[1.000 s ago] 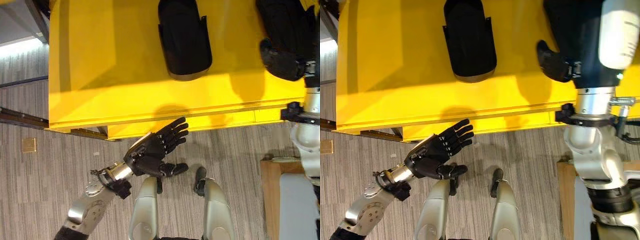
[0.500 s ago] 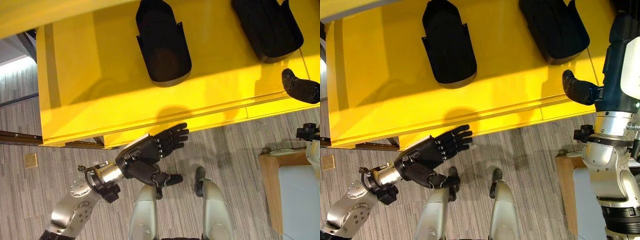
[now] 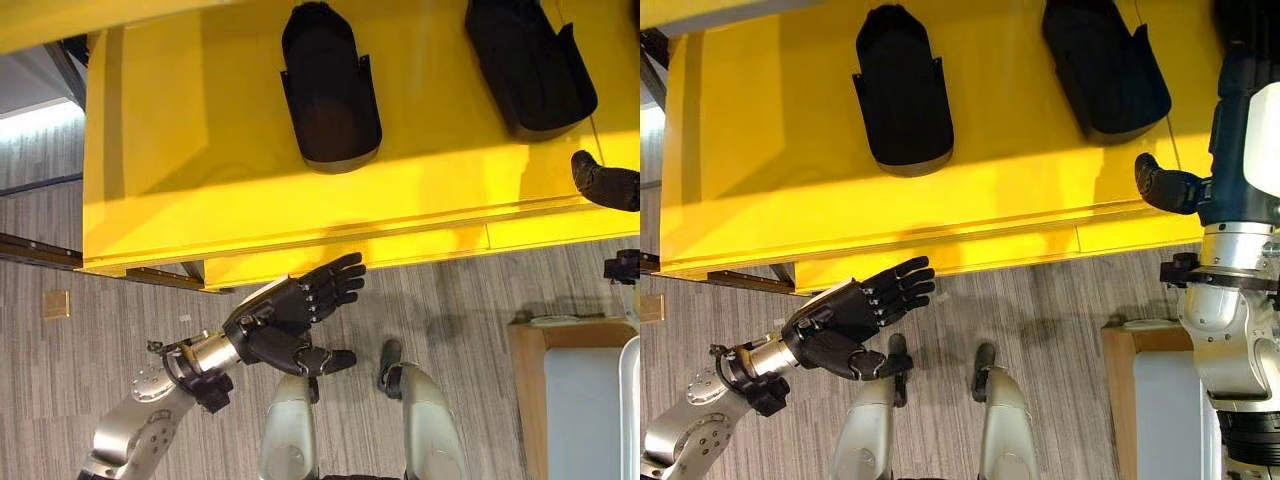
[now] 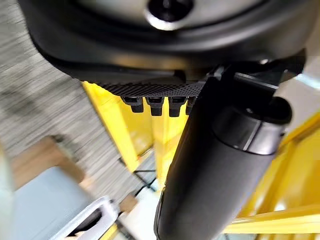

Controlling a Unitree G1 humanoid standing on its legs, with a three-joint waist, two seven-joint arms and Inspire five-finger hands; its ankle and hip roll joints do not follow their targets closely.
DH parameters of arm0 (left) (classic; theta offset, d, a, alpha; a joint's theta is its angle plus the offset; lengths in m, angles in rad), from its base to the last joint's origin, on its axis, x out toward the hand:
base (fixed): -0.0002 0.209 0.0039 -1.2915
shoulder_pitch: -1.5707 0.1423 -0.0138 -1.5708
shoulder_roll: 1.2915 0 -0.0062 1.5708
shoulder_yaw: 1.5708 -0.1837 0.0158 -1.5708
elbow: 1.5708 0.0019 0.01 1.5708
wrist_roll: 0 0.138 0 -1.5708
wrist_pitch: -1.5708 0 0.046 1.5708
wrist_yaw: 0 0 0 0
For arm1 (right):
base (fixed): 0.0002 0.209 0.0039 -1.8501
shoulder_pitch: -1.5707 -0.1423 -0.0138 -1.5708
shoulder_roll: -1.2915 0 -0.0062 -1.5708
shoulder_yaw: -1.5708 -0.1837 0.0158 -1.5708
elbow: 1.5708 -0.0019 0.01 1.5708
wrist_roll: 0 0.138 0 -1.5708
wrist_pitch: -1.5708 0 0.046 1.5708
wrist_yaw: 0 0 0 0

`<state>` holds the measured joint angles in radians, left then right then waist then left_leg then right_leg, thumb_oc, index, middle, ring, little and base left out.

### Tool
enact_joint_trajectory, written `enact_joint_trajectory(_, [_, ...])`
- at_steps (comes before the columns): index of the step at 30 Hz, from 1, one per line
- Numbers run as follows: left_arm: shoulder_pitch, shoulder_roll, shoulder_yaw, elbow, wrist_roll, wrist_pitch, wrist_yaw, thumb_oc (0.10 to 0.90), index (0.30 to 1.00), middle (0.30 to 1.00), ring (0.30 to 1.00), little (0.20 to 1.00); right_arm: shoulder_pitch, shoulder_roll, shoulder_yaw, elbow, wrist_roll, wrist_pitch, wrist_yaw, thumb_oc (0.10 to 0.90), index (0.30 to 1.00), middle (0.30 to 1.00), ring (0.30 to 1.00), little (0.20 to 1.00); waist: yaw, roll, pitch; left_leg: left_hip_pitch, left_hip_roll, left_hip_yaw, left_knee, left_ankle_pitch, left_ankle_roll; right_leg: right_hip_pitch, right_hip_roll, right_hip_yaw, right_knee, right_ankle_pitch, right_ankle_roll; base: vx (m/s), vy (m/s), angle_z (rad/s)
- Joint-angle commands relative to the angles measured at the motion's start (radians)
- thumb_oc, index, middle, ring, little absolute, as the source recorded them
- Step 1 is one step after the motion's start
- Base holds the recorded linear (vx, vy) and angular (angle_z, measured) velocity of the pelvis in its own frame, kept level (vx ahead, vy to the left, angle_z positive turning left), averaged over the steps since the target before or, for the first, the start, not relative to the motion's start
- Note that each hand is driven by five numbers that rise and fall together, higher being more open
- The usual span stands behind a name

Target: Move parts from the plastic box to the shelf.

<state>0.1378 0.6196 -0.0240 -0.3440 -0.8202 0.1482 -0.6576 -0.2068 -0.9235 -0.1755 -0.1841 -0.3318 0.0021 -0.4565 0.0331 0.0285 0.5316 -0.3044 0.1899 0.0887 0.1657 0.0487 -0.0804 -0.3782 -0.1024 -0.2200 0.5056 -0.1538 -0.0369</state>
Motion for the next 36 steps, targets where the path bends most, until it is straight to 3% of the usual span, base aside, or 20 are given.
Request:
enact_joint_trajectory(1, [-0.005, -0.009, -0.04, -0.063, -0.058, -0.111, -0.05, 0.9, 1.0, 1.0, 1.0, 1.0, -0.16, -0.057, -0.029, -0.03, -0.015, -0.051, -0.03, 0.9, 1.0, 1.0, 1.0, 1.0, -0.001, -0.005, -0.092, 0.064, 0.159, 0.047, -0.132, 0.107, -0.063, 0.028, 0.012, 0.022, 0.023, -0.076, 0.055, -0.07, -0.111, 0.25])
enact_joint_trajectory(5, [-0.011, -0.01, -0.044, -0.04, -0.04, -0.14, -0.04, 0.9, 1.0, 1.0, 1.0, 1.0, -0.193, -0.07, -0.001, -0.026, -0.01, -0.033, -0.022, 0.9, 1.0, 1.0, 1.0, 1.0, 0.0, -0.007, -0.101, 0.062, 0.175, 0.059, -0.157, 0.13, -0.074, 0.02, 0.021, 0.003, 0.018, -0.073, 0.051, -0.07, -0.13, 0.23])
enact_joint_trajectory(7, [-0.007, 0.006, -0.029, -0.02, -0.017, -0.147, -0.054, 0.9, 1.0, 1.0, 1.0, 1.0, -0.255, -0.07, 0.05, 0.027, 0.007, 0.007, -0.001, 0.9, 1.0, 1.0, 1.0, 1.0, 0.018, -0.01, -0.105, 0.059, 0.195, 0.052, -0.177, 0.152, -0.08, 0.008, 0.03, -0.016, 0.059, -0.091, 0.042, -0.04, -0.218, 0.15])
enact_joint_trajectory(18, [-0.055, 0.052, -0.014, -0.006, -0.012, -0.08, -0.107, 0.9, 1.0, 1.0, 1.0, 1.0, -0.374, -0.133, 0.149, 0.145, 0.006, 0.051, 0.095, 0.9, 1.0, 1.0, 1.0, 1.0, 0.038, -0.012, -0.102, 0.039, 0.192, 0.029, -0.177, 0.157, -0.083, -0.001, 0.036, -0.024, 0.066, -0.088, 0.048, 0.03, -0.053, 0.09])
enact_joint_trajectory(26, [-0.066, 0.067, -0.02, -0.012, -0.016, -0.064, -0.115, 0.9, 1.0, 1.0, 1.0, 1.0, -0.369, -0.162, 0.16, 0.166, 0.008, 0.09, 0.108, 0.9, 1.0, 1.0, 1.0, 1.0, 0.044, -0.02, -0.094, 0.036, 0.187, 0.029, -0.185, 0.159, -0.085, 0.009, 0.031, -0.027, 0.038, -0.075, 0.058, 0.01, -0.001, 0.02])
enact_joint_trajectory(36, [-0.063, 0.069, -0.024, -0.011, 0.005, -0.042, -0.126, 0.9, 1.0, 1.0, 1.0, 1.0, -0.322, -0.179, 0.167, 0.179, 0.03, 0.119, 0.201, 0.9, 1.0, 1.0, 1.0, 1.0, 0.048, -0.039, -0.09, 0.034, 0.189, 0.025, -0.173, 0.155, -0.085, 0.018, 0.036, -0.028, 0.053, -0.084, 0.055, 0.03, -0.015, 0.03])
